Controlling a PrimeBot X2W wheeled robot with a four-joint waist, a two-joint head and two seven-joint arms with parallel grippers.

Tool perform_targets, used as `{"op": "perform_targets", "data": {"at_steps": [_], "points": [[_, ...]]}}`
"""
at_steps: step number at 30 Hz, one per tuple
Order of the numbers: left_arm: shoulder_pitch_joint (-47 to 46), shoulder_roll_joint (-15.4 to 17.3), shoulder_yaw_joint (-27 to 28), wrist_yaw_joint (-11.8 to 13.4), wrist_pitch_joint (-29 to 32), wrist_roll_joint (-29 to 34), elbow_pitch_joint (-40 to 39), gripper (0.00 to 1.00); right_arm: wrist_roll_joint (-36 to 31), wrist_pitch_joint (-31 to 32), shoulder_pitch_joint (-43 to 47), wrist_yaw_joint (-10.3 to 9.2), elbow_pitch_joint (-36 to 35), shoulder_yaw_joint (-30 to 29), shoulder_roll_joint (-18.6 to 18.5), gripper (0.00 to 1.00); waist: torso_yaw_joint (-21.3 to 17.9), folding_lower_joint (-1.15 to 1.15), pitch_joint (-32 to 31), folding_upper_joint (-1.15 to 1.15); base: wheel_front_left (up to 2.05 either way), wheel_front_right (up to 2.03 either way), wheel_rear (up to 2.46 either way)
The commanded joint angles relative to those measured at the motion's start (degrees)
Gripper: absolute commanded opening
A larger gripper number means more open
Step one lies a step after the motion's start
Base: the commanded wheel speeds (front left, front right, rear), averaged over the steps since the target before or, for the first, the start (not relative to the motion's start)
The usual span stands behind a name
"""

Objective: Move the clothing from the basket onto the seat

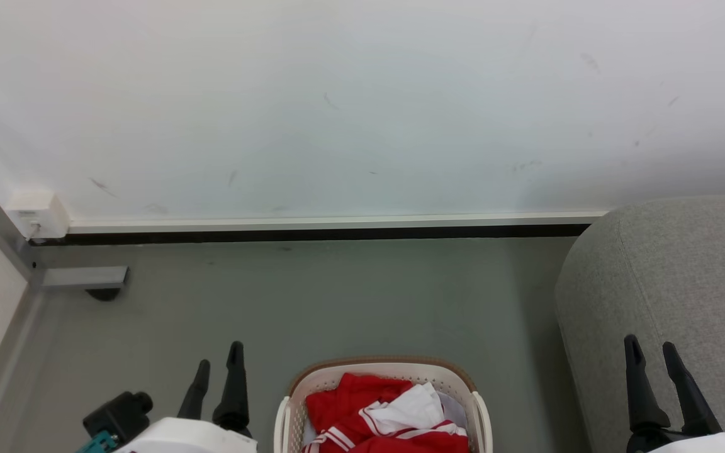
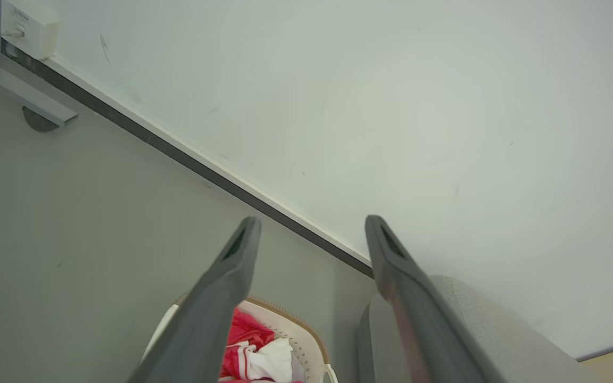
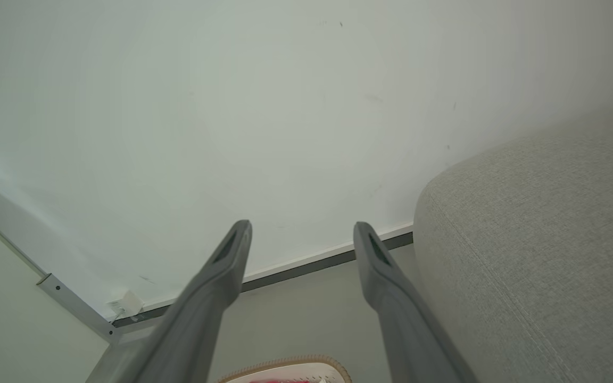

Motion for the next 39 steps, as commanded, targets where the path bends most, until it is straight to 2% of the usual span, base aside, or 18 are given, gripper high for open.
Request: {"op": "perform_targets", "data": {"at_steps": [1, 18, 39], "points": [[-0.2, 0.4, -0.3, 0.1, -0.5, 2.3, -0.2, 1.00, -1.8, -0.7, 0.0, -0.06, -1.0, 0.3, -0.5, 1.00, 0.0, 0.00, 0.0, 0.00, 0.00, 0.00, 0.00], [0.0, 0.5, -1.3, 1.0, -3.1, 14.3, 0.0, 1.00, -12.6, -3.2, 0.2, -0.08, -0.7, 0.3, -0.9, 1.00, -0.2, 0.00, 0.0, 0.00, 0.00, 0.00, 0.00], [0.9, 0.5, -0.2, -0.2, -5.8, 27.3, 2.1, 1.00, -20.2, -5.7, 1.0, -0.10, 0.2, 1.6, -0.7, 1.00, 0.1, 0.00, 0.0, 0.00, 0.00, 0.00, 0.00]]}}
